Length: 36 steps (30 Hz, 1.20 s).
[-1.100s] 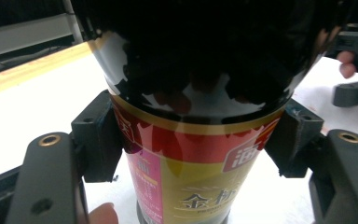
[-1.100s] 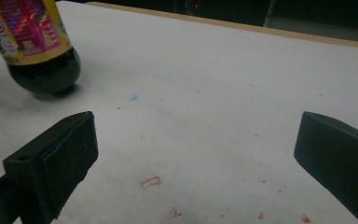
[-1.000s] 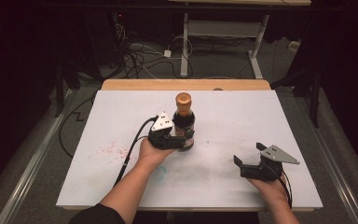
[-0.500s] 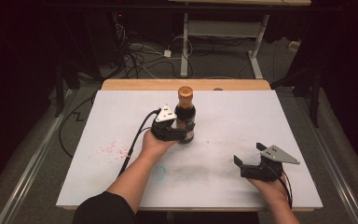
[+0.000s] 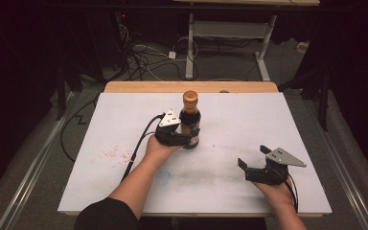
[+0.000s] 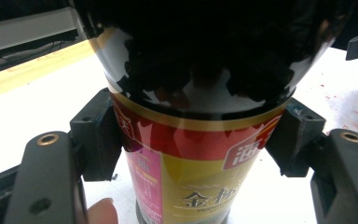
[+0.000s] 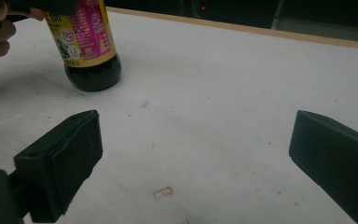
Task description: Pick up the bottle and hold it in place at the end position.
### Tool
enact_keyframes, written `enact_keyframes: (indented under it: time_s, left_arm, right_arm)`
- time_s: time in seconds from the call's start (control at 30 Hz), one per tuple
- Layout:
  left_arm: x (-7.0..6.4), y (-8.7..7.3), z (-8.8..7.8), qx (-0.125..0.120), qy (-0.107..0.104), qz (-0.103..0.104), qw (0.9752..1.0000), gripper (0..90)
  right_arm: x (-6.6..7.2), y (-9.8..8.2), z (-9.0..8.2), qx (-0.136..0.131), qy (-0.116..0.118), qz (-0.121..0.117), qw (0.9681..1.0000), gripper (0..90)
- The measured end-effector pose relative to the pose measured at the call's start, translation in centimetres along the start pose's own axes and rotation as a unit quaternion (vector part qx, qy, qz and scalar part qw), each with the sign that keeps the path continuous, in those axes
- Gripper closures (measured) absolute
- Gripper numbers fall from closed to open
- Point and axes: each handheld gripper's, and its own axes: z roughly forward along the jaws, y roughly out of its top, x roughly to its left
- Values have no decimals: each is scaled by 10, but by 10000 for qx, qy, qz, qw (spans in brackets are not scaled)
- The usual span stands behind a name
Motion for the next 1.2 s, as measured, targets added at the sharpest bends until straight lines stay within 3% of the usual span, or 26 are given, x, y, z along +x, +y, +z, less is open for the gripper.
enact_keyframes:
  time_s: [0.17,0.23,0.5,0.7,0.77,0.83,1.0,1.2]
  left_arm:
    - [0,-4,0,-167,-28,-39,9998,281]
    - [0,-4,-1,-194,-40,-38,9998,282]
    - [1,-5,0,-214,-38,-49,9998,281]
    - [0,-4,-1,-187,-9,-62,9998,281]
    - [0,-4,-1,-177,-1,-58,9998,282]
    - [0,-4,-1,-161,5,-58,9999,281]
    - [0,-4,-1,-170,-24,-62,9998,282]
    - [0,-4,-1,-171,-28,-73,9998,282]
  right_arm:
    - [3,7,6,-1,89,49,9999,106]
    - [5,14,12,-5,137,-37,9999,166]
    - [11,28,29,51,228,-132,9996,196]
    - [17,39,42,16,328,-212,9992,295]
    - [18,42,43,-38,352,-199,9992,373]
    - [18,43,44,-70,366,-175,9992,392]
    - [18,50,49,-174,447,-235,9986,728]
    - [18,55,58,-45,614,-175,9979,900]
